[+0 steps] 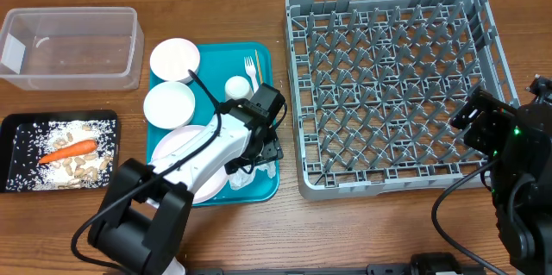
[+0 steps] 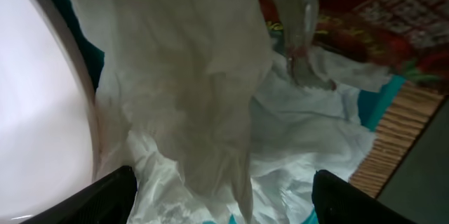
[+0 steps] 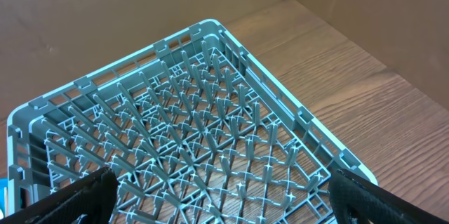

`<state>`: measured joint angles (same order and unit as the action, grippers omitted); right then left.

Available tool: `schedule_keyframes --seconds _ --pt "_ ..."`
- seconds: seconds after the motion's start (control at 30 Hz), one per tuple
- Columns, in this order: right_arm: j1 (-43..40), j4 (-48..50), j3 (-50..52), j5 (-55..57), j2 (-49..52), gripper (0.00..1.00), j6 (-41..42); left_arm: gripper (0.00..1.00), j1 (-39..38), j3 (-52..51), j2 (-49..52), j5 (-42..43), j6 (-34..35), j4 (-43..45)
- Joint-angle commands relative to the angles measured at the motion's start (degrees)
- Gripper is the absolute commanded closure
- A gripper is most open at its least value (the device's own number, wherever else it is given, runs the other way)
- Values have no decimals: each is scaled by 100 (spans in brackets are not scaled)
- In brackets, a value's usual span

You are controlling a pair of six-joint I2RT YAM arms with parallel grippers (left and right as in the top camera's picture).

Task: Sort waste into correct bins and load items into the dishwasher rack
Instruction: 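Lower the left gripper and grasp the white napkin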

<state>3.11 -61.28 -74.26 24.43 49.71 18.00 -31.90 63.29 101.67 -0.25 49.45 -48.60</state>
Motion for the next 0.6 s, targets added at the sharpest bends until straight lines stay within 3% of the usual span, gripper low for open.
schedule_keyframes --seconds 0.0,0.57 --pt "24 22 -155 83 -46 0 42 18 4 -15 33 31 94 4" --pt "24 24 -155 83 -46 0 42 17 50 -22 306 90 94 345"
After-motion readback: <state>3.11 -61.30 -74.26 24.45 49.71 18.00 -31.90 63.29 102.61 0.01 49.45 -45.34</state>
